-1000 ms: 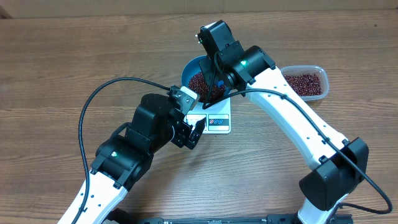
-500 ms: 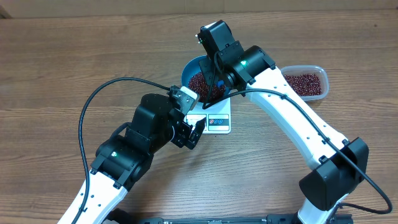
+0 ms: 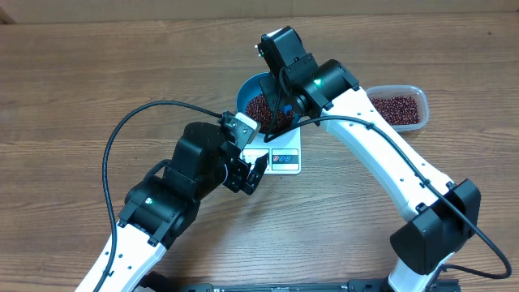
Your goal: Scoop item into bowl and weigh 150g on scale
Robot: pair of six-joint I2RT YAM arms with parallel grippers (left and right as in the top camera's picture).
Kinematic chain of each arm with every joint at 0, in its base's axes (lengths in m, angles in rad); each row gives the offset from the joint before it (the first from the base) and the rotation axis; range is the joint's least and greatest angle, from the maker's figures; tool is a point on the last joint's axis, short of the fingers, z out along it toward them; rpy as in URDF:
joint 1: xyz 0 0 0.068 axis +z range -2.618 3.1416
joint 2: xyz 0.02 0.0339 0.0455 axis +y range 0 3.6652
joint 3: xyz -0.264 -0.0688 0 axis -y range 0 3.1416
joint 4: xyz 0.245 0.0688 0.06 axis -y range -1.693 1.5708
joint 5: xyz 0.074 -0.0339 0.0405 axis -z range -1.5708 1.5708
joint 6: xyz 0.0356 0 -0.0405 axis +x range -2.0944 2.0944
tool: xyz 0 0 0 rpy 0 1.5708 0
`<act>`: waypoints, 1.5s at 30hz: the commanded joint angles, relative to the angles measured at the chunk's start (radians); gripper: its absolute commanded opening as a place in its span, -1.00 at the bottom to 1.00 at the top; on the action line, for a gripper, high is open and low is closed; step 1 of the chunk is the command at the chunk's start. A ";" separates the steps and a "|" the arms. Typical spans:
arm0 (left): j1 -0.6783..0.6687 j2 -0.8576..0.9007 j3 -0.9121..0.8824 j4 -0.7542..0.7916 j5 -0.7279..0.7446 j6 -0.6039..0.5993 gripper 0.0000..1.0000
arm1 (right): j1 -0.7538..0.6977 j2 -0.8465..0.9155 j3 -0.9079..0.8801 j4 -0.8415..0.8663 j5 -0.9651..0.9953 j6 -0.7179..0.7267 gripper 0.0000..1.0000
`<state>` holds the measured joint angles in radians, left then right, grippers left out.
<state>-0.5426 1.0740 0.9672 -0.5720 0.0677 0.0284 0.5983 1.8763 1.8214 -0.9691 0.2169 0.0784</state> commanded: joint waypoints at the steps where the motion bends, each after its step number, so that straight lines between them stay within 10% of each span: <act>1: 0.002 0.004 -0.005 0.000 0.000 -0.006 0.99 | 0.003 -0.047 0.040 0.003 0.011 0.004 -0.92; 45: 0.002 0.004 -0.005 0.000 0.000 -0.006 0.99 | 0.003 -0.047 0.039 0.006 0.029 0.001 -0.93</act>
<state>-0.5426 1.0740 0.9672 -0.5720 0.0677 0.0284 0.5983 1.8763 1.8214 -0.9691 0.2356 0.0776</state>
